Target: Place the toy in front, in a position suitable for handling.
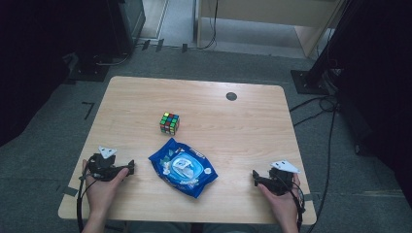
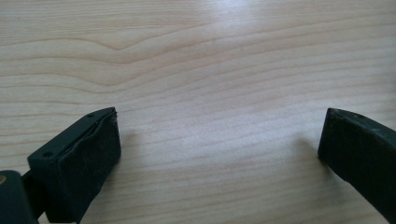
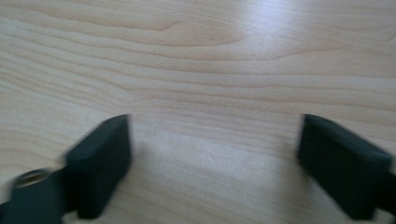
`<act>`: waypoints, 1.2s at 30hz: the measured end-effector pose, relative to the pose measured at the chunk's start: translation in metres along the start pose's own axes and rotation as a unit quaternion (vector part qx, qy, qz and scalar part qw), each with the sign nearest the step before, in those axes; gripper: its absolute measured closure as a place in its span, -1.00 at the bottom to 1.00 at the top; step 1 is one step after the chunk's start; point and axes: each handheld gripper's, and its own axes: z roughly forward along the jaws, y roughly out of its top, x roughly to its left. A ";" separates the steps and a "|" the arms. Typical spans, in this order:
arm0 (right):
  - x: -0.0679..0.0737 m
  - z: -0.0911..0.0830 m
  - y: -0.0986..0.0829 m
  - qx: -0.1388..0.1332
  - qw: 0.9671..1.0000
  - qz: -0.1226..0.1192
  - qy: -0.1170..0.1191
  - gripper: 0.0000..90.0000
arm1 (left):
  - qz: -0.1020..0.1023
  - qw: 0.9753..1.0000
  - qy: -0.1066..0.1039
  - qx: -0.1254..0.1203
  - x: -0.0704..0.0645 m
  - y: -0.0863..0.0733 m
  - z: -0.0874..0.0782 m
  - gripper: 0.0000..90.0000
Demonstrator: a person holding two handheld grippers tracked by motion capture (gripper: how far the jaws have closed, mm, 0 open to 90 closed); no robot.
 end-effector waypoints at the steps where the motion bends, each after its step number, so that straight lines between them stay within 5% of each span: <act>1: 0.001 -0.003 -0.001 -0.004 1.000 -0.008 -0.004 -0.58 | 0.000 1.000 0.000 0.000 0.000 0.000 0.000 -1.00; 4: 0.012 -0.010 0.001 -0.032 0.999 -0.020 0.004 -0.47 | 0.011 1.000 0.009 -0.008 -0.003 -0.004 -0.004 -1.00; 8: 0.036 -0.017 0.015 -0.055 0.997 -0.033 0.052 -0.47 | 0.023 1.000 0.006 -0.014 -0.007 -0.005 -0.003 -1.00; 16: 0.090 -0.024 0.044 -0.060 0.984 -0.080 0.150 -0.72 | 0.014 1.000 -0.012 -0.009 -0.004 -0.005 -0.003 -1.00; 22: 0.117 -0.017 0.057 -0.051 0.975 -0.095 0.193 -0.81 | 0.018 1.000 -0.015 -0.009 -0.005 -0.005 -0.003 -1.00; 25: 0.122 -0.011 0.058 -0.046 0.974 -0.096 0.202 -0.77 | 0.018 1.000 -0.017 -0.009 -0.005 -0.005 -0.003 -1.00; 28: 0.126 0.001 0.059 -0.050 0.969 -0.087 0.224 -0.26 | 0.020 1.000 -0.018 -0.008 -0.005 -0.005 -0.003 -1.00; 31: 0.128 0.010 0.058 -0.041 0.968 -0.072 0.235 -0.08 | 0.020 1.000 -0.018 -0.008 -0.005 -0.005 -0.003 -1.00; 34: 0.130 0.015 0.059 -0.031 0.969 -0.061 0.238 -0.10 | 0.022 1.000 -0.020 -0.008 -0.005 -0.005 -0.003 -1.00; 36: 0.133 0.022 0.059 -0.007 0.965 -0.047 0.256 -0.31 | 0.023 0.999 -0.021 -0.010 -0.006 -0.005 -0.002 -1.00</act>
